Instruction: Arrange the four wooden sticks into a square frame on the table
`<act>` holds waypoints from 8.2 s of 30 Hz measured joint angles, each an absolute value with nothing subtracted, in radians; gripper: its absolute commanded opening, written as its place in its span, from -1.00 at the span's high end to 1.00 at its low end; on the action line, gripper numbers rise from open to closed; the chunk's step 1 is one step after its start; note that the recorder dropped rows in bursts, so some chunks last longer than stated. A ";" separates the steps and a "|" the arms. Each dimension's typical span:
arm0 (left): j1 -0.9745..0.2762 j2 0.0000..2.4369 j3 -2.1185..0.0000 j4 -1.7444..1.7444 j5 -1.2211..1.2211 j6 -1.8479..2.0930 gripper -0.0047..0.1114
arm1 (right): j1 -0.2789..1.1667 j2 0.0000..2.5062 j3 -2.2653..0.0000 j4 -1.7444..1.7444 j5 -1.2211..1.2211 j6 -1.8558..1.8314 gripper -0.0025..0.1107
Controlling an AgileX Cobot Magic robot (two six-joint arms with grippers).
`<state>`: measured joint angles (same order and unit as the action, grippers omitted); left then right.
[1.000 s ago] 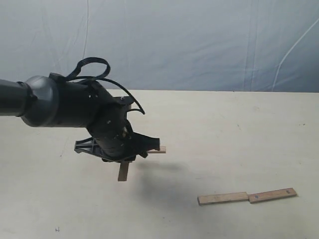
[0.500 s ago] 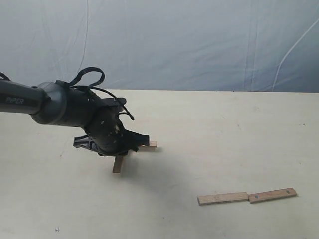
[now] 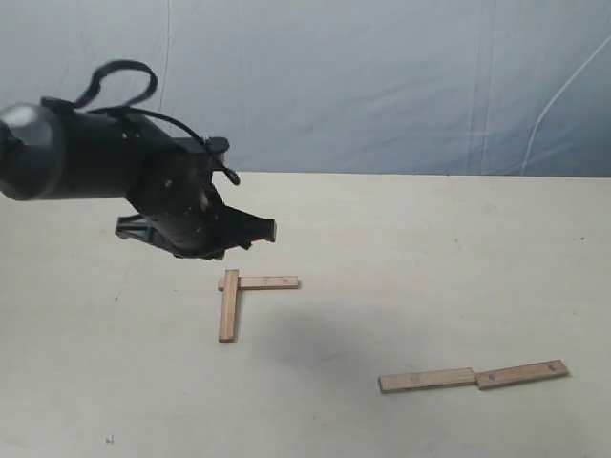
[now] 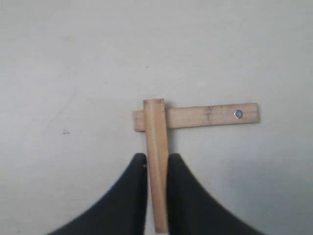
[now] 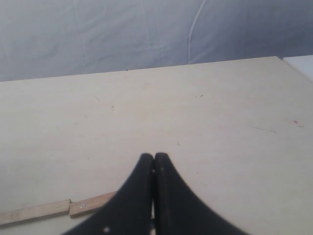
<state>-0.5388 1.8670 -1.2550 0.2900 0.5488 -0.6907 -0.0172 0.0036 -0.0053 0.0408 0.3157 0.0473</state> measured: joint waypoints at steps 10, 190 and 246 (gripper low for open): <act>-0.481 1.547 -1.066 0.293 0.556 -0.627 0.92 | -0.017 0.004 -0.005 0.041 0.316 0.047 0.97; -0.081 0.006 -0.004 0.349 0.126 -0.720 0.92 | 0.716 2.287 -1.806 -0.090 0.793 0.546 0.97; -0.081 0.006 -0.004 0.349 0.126 -0.718 0.92 | 0.229 1.894 -1.165 0.081 0.633 -0.341 0.97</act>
<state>-0.0814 0.0061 -0.0036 0.3489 0.1255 -0.7177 0.2291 1.8936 -1.1652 0.0811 0.6331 -0.3408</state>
